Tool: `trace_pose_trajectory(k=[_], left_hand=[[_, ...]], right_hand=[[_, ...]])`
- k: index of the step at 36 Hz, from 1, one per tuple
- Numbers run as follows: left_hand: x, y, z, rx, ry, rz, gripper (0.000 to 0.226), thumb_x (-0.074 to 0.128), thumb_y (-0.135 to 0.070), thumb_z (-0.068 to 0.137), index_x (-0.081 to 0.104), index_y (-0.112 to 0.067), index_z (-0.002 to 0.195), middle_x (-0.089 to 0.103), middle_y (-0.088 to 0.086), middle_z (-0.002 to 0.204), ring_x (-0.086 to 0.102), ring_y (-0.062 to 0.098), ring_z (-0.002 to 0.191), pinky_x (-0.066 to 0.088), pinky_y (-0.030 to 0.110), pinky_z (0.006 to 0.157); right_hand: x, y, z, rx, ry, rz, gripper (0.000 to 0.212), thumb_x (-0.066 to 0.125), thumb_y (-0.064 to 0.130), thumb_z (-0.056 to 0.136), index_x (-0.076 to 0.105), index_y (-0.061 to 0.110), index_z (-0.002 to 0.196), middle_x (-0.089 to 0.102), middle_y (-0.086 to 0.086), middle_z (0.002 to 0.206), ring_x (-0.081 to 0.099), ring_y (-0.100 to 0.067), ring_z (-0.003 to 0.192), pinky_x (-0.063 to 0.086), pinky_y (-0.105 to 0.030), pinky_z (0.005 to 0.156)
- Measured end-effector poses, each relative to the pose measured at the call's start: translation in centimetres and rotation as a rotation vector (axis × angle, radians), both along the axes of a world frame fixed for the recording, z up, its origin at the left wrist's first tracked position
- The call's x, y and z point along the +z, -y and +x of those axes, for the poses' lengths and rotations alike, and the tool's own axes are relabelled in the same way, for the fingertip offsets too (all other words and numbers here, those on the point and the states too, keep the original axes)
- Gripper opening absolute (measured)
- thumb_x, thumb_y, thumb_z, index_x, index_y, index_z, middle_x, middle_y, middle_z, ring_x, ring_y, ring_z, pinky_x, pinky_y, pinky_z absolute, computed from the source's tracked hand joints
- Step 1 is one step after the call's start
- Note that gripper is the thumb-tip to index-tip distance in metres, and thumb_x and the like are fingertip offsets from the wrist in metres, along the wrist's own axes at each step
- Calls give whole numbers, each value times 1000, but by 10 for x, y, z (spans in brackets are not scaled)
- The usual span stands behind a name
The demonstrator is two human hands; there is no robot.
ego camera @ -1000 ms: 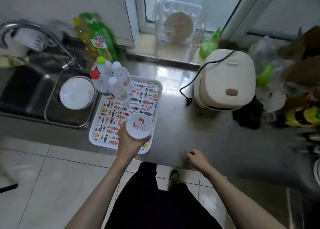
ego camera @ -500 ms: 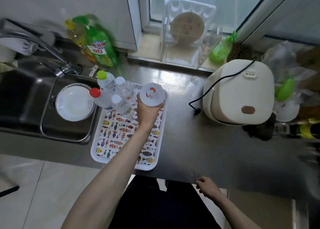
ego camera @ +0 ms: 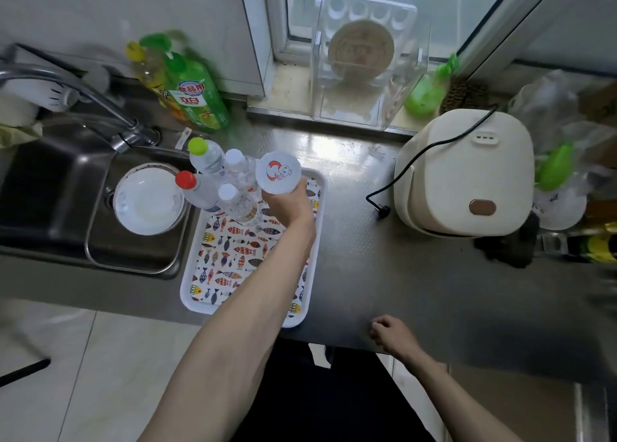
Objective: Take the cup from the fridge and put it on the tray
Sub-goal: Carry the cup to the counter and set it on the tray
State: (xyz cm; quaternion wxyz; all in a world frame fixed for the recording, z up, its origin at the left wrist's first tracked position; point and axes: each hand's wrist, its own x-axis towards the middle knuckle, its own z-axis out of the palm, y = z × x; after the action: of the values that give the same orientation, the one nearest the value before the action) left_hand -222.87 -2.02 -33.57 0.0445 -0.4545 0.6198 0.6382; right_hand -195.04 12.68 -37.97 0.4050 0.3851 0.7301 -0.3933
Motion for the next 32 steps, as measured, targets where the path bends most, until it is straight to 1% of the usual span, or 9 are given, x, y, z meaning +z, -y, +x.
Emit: trace_pose_trajectory(k=[4, 11, 15, 16, 17, 18, 21, 28, 32], left_hand=[[0, 4, -4, -91, 129, 68, 59, 85, -25, 85, 59, -8, 135, 68, 4, 116, 63, 22, 99, 51, 24, 71], [-2, 34, 58, -878, 345, 104, 41, 77, -6, 91, 64, 0, 130, 67, 18, 125, 68, 26, 108, 57, 34, 98], [-7, 48, 126, -1259, 568, 283, 31, 64, -2, 102, 55, 7, 131, 60, 8, 83, 54, 9, 58, 46, 16, 52], [-3, 50, 143, -1343, 603, 347, 20, 62, -5, 104, 45, -13, 110, 56, 5, 78, 50, 7, 54, 43, 14, 48], [-8, 42, 167, -1432, 682, 317, 58, 62, -10, 105, 24, 22, 134, 58, 4, 80, 52, 6, 56, 46, 14, 51], [-7, 41, 185, -1595, 685, 278, 39, 63, -18, 105, 56, 8, 133, 63, 5, 88, 56, 7, 62, 51, 18, 58], [-18, 44, 209, -1750, 633, 152, 42, 63, -32, 104, 63, -4, 135, 67, 3, 107, 63, 6, 77, 52, 19, 68], [-52, 29, 248, -2183, 596, -219, 28, 57, -27, 102, 72, -6, 93, 59, 5, 92, 54, 16, 90, 45, 32, 82], [-64, 1, 280, -2346, 575, -436, 34, 53, -31, 104, 77, -6, 106, 69, 11, 102, 66, 22, 100, 39, 26, 77]], right_hand=[[2, -2, 18, 24, 30, -7, 18, 53, 8, 94, 71, 10, 89, 72, -11, 88, 59, -21, 76, 42, -30, 72], [11, -10, 46, -53, 54, 10, 18, 52, 12, 96, 68, 15, 90, 72, -6, 86, 61, -15, 69, 44, -28, 67], [16, -9, 71, -219, 42, 34, 20, 51, 16, 95, 69, 11, 90, 75, -9, 91, 62, -17, 70, 45, -29, 66], [15, -8, 80, -241, 65, 40, 21, 50, 16, 95, 68, 8, 88, 75, -10, 91, 62, -17, 69, 45, -29, 65], [15, -4, 108, -327, 92, 26, 21, 50, 17, 94, 67, 6, 86, 74, -11, 91, 62, -18, 68, 45, -30, 64], [13, -2, 124, -375, 87, 20, 22, 50, 17, 94, 66, 6, 84, 74, -11, 90, 62, -18, 68, 45, -30, 64], [11, 3, 138, -487, 85, -11, 23, 50, 21, 97, 68, 7, 92, 74, -12, 91, 67, -26, 73, 47, -32, 66], [7, 56, 228, -779, 119, -54, 20, 50, 19, 94, 60, 16, 78, 62, -4, 73, 50, -21, 64, 36, -34, 65], [15, 103, 289, -1049, 162, -73, 23, 52, 21, 88, 54, 20, 66, 57, 0, 64, 47, -18, 61, 36, -32, 65]])
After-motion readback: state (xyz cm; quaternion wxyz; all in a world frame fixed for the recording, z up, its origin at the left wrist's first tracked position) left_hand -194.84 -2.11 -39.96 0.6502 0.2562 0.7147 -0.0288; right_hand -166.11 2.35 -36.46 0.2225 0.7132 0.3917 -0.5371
